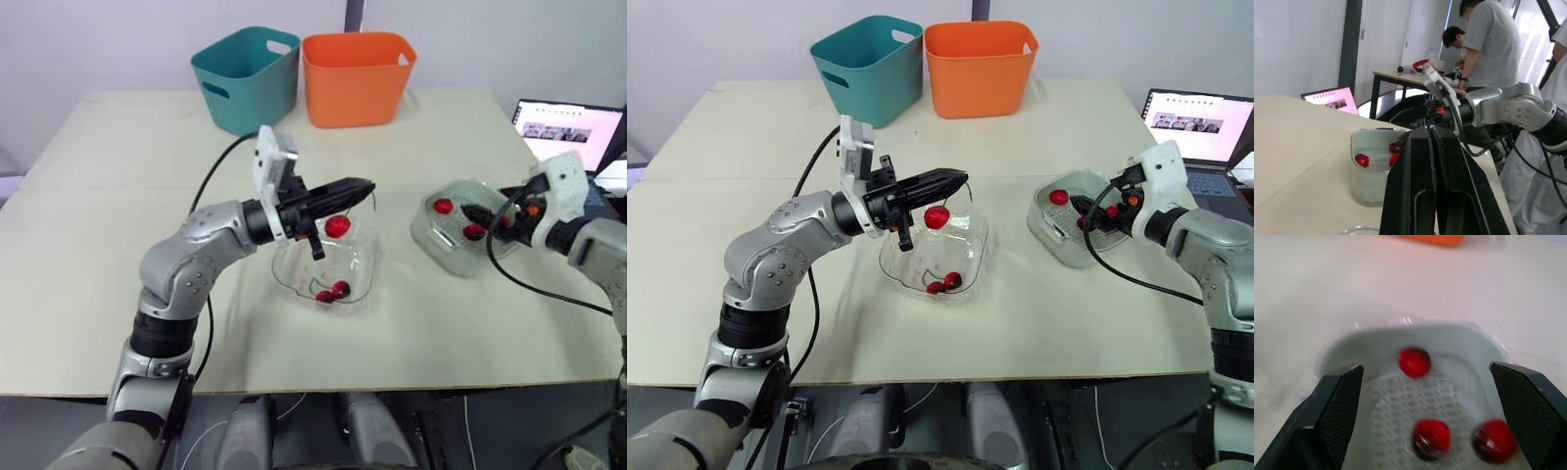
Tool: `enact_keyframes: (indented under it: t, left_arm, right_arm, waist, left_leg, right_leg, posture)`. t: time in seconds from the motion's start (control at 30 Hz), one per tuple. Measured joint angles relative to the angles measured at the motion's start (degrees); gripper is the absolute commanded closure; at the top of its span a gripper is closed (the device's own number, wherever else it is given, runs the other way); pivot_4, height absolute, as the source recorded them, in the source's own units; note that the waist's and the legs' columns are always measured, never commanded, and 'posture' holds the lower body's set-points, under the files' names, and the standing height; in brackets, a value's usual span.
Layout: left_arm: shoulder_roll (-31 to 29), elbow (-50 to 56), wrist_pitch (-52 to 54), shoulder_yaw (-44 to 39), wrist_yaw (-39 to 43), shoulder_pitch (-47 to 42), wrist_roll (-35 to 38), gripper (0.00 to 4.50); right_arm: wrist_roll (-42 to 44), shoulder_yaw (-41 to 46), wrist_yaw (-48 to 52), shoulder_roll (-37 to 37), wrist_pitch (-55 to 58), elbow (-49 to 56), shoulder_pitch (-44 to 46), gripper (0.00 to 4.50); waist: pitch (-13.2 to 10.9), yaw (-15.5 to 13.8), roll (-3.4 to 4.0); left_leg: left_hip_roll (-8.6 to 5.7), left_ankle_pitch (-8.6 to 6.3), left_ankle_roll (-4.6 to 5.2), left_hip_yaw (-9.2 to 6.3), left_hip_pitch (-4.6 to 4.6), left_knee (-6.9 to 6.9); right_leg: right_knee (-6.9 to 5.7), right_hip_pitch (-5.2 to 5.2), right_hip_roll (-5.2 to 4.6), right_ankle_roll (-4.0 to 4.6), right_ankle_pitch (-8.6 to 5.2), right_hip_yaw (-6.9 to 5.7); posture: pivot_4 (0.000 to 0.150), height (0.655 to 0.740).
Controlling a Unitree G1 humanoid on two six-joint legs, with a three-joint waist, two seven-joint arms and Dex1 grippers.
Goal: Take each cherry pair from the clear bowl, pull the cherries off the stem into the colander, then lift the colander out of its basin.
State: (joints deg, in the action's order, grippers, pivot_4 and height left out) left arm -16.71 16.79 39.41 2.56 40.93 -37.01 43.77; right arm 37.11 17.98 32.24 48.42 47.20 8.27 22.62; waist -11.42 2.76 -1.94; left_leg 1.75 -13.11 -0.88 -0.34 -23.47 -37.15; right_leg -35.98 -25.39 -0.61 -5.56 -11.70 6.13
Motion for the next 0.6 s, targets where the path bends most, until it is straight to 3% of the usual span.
enact_keyframes:
  t: [0.23, 0.6]
  left_arm:
    - [-0.8, -0.2, 1.4, -2.1, 0.6, -2.5, 3.1, 4.50]
    - [-0.4, -0.5, 3.0, -2.1, 1.1, -3.6, 5.5, 4.50]
  right_arm:
    - [16.8, 0.3, 2.9, -4.2, 9.5, 14.8, -0.7, 0.06]
    - [24.4, -6.9, -2.9, -14.9, 12.1, 18.4, 0.7, 0.06]
  waist:
    - [0.0, -0.2, 0.01]
    - [0.0, 0.0, 0.01]
  left_leg:
    - [0.00, 0.00, 0.00, -0.05, 0.03, 0.00]
    - [0.01, 0.00, 0.00, -0.05, 0.04, 0.02]
  right_leg:
    - [0.03, 0.07, -0.01, -0.04, -0.03, -0.03]
    - [0.04, 0.05, 0.01, -0.01, -0.03, -0.04]
  posture:
    - [0.150, 0.7400]
    - [0.150, 0.7400]
